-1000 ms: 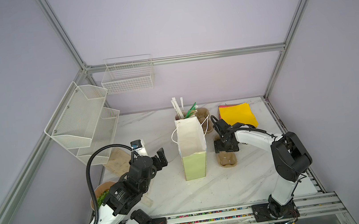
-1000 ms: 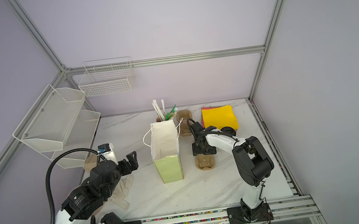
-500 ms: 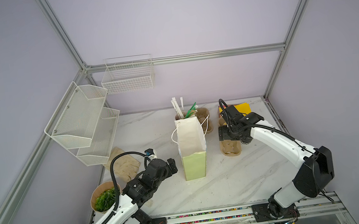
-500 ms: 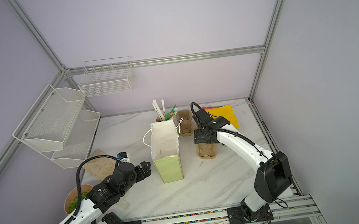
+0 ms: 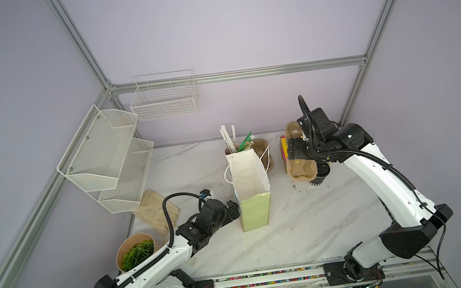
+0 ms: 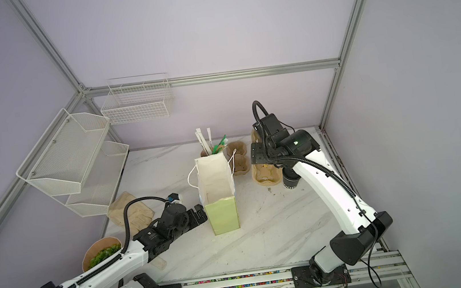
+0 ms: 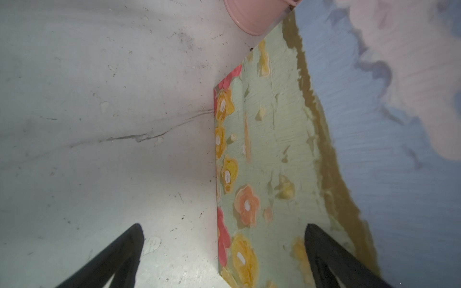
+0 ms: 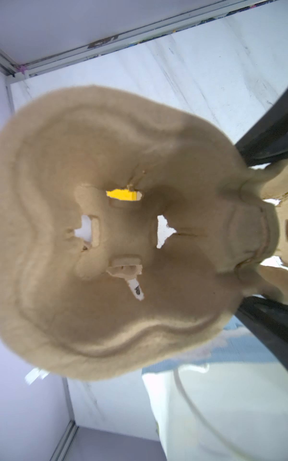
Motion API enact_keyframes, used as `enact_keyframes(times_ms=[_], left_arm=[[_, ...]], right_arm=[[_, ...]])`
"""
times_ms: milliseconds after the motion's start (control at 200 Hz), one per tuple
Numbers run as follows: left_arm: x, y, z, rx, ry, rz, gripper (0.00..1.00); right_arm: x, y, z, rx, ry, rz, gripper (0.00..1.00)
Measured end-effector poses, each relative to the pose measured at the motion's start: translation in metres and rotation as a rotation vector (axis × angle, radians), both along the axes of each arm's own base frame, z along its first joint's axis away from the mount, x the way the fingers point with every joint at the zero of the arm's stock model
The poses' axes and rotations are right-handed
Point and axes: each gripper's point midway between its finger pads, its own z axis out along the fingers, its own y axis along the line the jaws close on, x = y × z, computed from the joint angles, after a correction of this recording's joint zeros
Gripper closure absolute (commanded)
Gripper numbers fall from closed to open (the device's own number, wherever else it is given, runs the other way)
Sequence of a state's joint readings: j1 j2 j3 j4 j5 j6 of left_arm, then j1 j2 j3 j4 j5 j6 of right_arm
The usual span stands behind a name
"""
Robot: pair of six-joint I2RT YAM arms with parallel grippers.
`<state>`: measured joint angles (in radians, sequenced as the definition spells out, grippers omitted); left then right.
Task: Pack the takeout coffee
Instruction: 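Lift the pulp carrier and carry it above the bag with the right gripper, then lower the pulp carrier down into the bag opening with the right gripper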
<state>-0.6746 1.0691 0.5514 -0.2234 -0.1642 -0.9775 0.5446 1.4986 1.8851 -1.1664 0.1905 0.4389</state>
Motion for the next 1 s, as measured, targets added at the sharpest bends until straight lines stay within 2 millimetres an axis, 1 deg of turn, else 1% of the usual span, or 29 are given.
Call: enact_keyframes(times_ms=[60, 185, 290, 360, 425, 470, 525, 595, 660, 690, 715, 725, 750, 760, 770, 850, 930, 1000], left_arm=[[0.002, -0.004, -0.007, 0.002, 0.016, -0.01, 0.0], [0.004, -0.012, -0.022, 0.006, 0.05, -0.028, 0.0], [0.006, -0.017, -0.033, 0.009, 0.073, -0.041, 0.0], [0.008, -0.02, -0.038, 0.011, 0.081, -0.045, 0.0], [0.009, -0.021, -0.039, 0.017, 0.081, -0.053, 0.0], [0.011, -0.022, -0.037, 0.022, 0.073, -0.058, 0.0], [0.014, -0.023, -0.029, 0.023, 0.052, -0.06, 0.0], [0.017, -0.021, -0.012, 0.024, 0.005, -0.061, 0.0], [0.019, -0.017, 0.012, 0.014, -0.062, -0.055, 0.0], [0.018, -0.014, 0.021, 0.009, -0.089, -0.051, 0.0], [0.018, -0.012, 0.033, -0.002, -0.122, -0.047, 0.0], [0.018, -0.012, 0.035, -0.003, -0.126, -0.047, 0.0], [0.017, -0.009, 0.047, -0.011, -0.16, -0.046, 0.0], [0.017, -0.009, 0.048, -0.01, -0.163, -0.045, 0.0], [0.017, -0.007, 0.054, -0.017, -0.179, -0.043, 0.0], [0.014, -0.001, 0.08, -0.035, -0.247, -0.037, 0.0], [0.012, 0.005, 0.099, -0.043, -0.295, -0.031, 0.0], [0.01, 0.009, 0.11, -0.048, -0.325, -0.032, 0.0]], right_arm=[[-0.004, 0.003, 0.02, 0.016, -0.034, 0.016, 0.19], [-0.01, 0.017, 0.05, 0.042, -0.088, 0.067, 0.19], [-0.014, 0.032, 0.067, 0.059, -0.117, 0.118, 0.19], [-0.017, 0.044, 0.073, 0.069, -0.126, 0.153, 0.2], [-0.022, 0.059, 0.079, 0.079, -0.139, 0.195, 0.2], [-0.026, 0.074, 0.083, 0.086, -0.148, 0.234, 0.2], [-0.032, 0.091, 0.086, 0.089, -0.155, 0.277, 0.2], [-0.039, 0.114, 0.086, 0.086, -0.157, 0.326, 0.2], [-0.044, 0.135, 0.08, 0.077, -0.146, 0.368, 0.2], [-0.045, 0.141, 0.076, 0.071, -0.138, 0.38, 0.2], [-0.045, 0.146, 0.07, 0.061, -0.128, 0.389, 0.2], [-0.045, 0.147, 0.07, 0.06, -0.126, 0.39, 0.2], [-0.044, 0.151, 0.064, 0.047, -0.114, 0.394, 0.2], [-0.043, 0.152, 0.061, 0.043, -0.111, 0.394, 0.2], [-0.043, 0.153, 0.06, 0.039, -0.108, 0.395, 0.2], [-0.037, 0.155, 0.045, 0.002, -0.083, 0.386, 0.19], [-0.034, 0.156, 0.034, -0.025, -0.063, 0.383, 0.2], [-0.033, 0.157, 0.028, -0.04, -0.051, 0.383, 0.2]])
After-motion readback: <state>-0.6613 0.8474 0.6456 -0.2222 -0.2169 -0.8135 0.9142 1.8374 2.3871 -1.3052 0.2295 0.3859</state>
